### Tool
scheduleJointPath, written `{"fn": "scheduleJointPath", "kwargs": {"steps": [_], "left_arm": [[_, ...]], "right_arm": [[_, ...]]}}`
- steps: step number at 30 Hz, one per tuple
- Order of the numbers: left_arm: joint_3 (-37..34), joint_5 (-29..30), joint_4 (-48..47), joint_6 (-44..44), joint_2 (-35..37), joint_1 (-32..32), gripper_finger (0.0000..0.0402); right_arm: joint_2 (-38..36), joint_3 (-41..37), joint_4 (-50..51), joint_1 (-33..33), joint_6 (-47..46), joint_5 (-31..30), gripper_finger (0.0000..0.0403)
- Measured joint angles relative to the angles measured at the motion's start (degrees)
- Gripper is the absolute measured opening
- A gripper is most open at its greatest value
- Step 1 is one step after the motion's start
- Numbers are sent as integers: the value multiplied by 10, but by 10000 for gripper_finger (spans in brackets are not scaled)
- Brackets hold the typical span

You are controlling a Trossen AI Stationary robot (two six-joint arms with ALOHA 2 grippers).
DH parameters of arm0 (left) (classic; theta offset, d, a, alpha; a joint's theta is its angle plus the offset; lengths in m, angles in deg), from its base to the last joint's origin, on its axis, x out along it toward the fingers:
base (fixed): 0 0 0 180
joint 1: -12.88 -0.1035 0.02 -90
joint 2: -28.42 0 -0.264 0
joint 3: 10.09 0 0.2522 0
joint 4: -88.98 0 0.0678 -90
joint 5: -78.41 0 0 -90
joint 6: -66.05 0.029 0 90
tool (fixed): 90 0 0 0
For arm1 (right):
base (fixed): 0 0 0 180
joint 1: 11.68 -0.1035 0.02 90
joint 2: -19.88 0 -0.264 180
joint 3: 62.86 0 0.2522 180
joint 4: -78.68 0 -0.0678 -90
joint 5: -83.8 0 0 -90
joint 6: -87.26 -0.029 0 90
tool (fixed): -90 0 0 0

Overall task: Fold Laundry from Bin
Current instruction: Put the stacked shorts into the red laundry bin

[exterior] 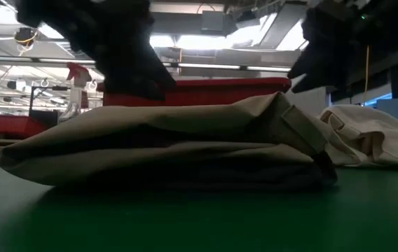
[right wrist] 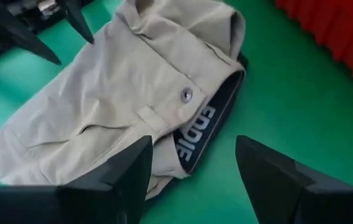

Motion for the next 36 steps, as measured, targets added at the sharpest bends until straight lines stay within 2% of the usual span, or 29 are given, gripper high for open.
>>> {"fn": "scheduleJointPath", "kwargs": {"steps": [4,7,10,14,18,20,22,27,33,36], "left_arm": [[0,-33,46,-1,-47,-23,225],[0,-70,71,0,-76,-37,225],[0,-81,78,0,-90,-43,225],[0,-77,77,7,-97,-45,225],[0,-75,81,25,-105,-45,225],[0,-74,87,29,-110,-45,225],[0,-72,86,29,-113,-45,225],[0,-69,96,35,-131,-45,225],[1,-65,116,37,-169,-45,225],[1,-60,132,41,-186,-45,225]], "right_arm": [[-25,-29,-17,0,-44,11,232],[-25,-29,-42,0,-39,48,232],[-18,-29,-66,0,-34,67,238],[-9,-28,-76,0,-42,71,275],[11,-29,-83,0,-58,75,341],[29,-29,-93,0,-79,75,378],[52,-29,-103,7,-106,77,393],[125,-28,-125,45,-143,105,375],[214,-28,-225,93,-153,164,396],[255,-28,-274,103,-155,193,394]]}}
